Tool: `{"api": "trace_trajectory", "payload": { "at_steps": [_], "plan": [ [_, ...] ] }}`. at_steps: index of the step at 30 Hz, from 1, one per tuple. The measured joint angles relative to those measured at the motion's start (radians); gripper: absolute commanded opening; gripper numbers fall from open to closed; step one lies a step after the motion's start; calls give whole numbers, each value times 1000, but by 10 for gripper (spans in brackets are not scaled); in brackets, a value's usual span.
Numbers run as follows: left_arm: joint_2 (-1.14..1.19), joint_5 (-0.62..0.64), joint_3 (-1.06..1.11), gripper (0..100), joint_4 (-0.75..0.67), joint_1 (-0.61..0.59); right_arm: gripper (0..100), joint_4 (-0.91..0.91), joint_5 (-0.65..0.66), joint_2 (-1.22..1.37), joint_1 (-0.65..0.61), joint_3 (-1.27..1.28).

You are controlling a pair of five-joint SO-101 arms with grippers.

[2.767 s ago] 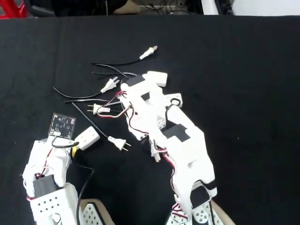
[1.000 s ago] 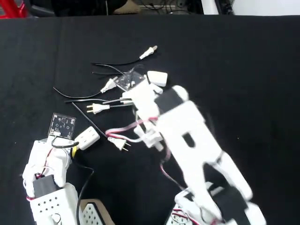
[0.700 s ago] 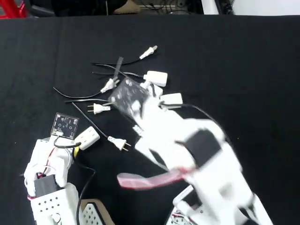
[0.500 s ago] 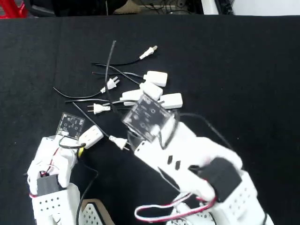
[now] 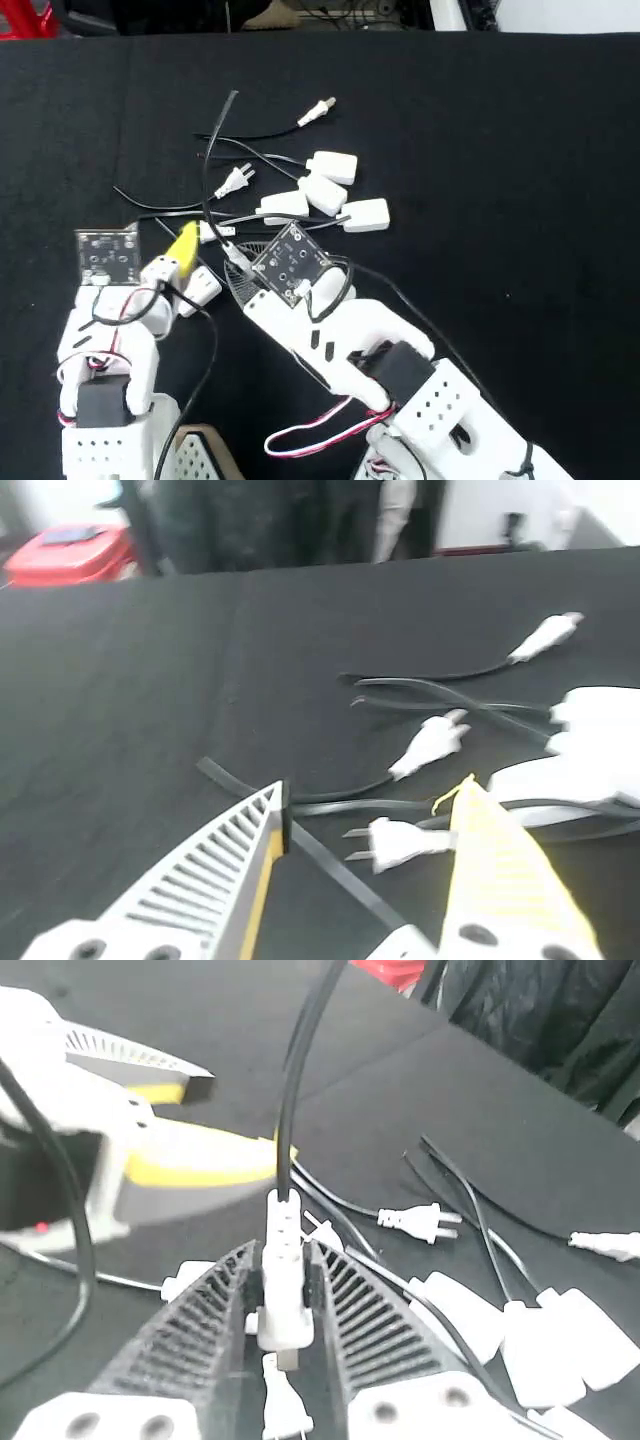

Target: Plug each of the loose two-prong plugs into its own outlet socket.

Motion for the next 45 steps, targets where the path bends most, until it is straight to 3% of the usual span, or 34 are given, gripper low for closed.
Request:
{"api": "trace_trajectory", "payload": {
  "at_steps": [10,17,21,25,30,33,39,45],
  "plan": [
    [0,11,-100,267,6,236,11,-60,0,-2,5,94],
    [-11,-63,-212,266,173,290,11,-60,0,-2,2,95],
    [-12,-66,-218,266,195,178,11,-60,0,-2,3,95],
    [-12,-71,-218,266,196,-38,12,-51,-28,46,3,92],
    [-14,-92,-147,266,229,-325,12,-9,-89,296,0,-87],
    [-14,-155,-84,266,278,-436,11,-32,-138,483,-38,-170],
    [-69,-193,75,266,293,-502,11,-74,-201,802,-43,-350],
    [-72,-196,180,266,275,-520,11,23,-276,1054,-18,-559]
  ]
}}
